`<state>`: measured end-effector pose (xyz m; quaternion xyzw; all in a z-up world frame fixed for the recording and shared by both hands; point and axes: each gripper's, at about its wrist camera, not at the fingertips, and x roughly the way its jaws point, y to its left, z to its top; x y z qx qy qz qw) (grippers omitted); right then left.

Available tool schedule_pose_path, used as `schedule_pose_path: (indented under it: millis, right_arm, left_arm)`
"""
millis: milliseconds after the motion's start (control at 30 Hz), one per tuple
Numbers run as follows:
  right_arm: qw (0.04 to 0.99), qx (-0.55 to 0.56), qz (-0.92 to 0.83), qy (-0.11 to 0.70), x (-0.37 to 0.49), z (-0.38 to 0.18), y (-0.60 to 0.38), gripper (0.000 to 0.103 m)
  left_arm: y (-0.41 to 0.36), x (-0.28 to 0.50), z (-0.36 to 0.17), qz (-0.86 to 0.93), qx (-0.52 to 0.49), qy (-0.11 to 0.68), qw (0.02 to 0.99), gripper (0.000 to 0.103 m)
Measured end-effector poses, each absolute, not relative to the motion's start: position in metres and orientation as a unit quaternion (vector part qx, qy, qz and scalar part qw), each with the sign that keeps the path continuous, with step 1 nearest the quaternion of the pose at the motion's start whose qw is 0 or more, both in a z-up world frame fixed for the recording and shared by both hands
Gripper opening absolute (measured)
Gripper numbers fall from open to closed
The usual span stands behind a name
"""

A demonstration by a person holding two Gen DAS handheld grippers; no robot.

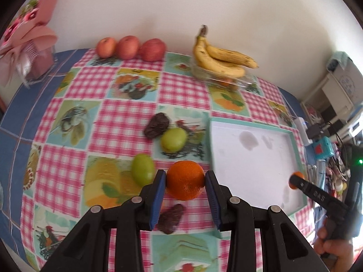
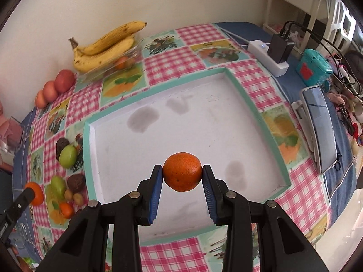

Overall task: Organize fruits
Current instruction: 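Carry the held orange with the left tool over the white tray while the right tool carries its orange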

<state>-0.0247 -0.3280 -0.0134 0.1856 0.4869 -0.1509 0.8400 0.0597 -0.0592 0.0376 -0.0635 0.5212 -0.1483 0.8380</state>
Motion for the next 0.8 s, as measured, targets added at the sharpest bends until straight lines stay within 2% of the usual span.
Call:
schedule_pose_path:
  millis: [467, 800]
  right_arm:
    - [0.847, 0.196, -0.161, 0.467, -0.006, -0.015, -0.367, 0.037]
    - [0.834, 0.198, -0.158, 0.49, 0.017, -0.038, -0.378, 0.037]
  left_arm:
    - [-0.152, 0.078, 0.033, -0.207, 0.001, 0.532, 0.821, 0.038]
    - [-0.203, 0.098, -0.001, -0.222, 0.045, 0.553, 0.802, 0.038]
